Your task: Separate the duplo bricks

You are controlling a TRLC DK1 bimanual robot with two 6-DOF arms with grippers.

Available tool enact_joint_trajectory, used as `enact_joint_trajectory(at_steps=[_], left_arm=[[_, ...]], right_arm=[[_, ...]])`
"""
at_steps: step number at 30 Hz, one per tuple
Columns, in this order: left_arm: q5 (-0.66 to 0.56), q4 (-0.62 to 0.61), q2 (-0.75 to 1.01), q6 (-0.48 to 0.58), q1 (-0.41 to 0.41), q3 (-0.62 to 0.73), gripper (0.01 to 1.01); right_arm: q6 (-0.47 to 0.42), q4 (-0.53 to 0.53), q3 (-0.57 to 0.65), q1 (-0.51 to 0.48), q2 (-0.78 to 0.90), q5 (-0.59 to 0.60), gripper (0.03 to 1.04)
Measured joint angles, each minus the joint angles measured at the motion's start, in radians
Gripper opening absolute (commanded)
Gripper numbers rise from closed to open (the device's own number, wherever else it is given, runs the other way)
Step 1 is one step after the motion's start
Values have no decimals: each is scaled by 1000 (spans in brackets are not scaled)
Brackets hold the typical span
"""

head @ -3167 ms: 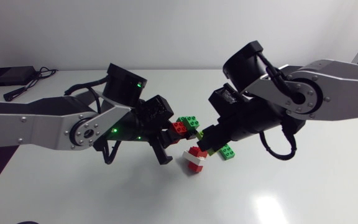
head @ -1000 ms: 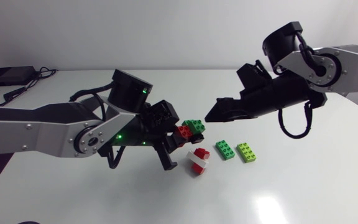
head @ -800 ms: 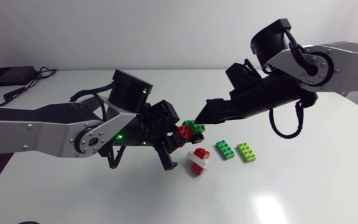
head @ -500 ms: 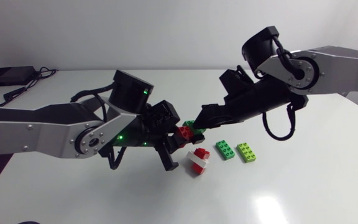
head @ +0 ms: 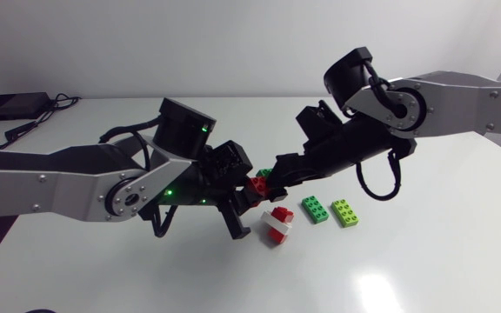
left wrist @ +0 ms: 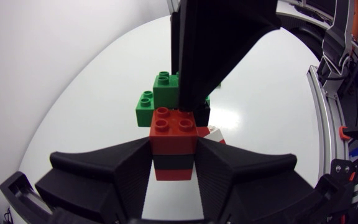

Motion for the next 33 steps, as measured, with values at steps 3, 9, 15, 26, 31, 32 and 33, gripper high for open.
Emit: enact_joint_trajectory(at_steps=[3,9,15,26,31,32,33], left_arm=[[0,0,0,0,0,0,318],[0,0,0,0,0,0,318],[-27,0,0,4,-10,0,318],[-82,29,-5,36,-55,-37,318],[-83,29,-14,42,-46,-45,318],[-82,29,-21,42,-38,-45,318],[-81,29,-29,43,-30,-45,318]], right_arm=[[0,5,4,4,0,7,413],[0,11,4,9,0,24,382],[4,11,4,3,0,9,369],[3,-31,50,-71,12,-174,367],[3,-30,65,-77,12,-154,367],[-2,-27,65,-81,12,-132,369],[-5,-22,65,-83,12,-111,369]])
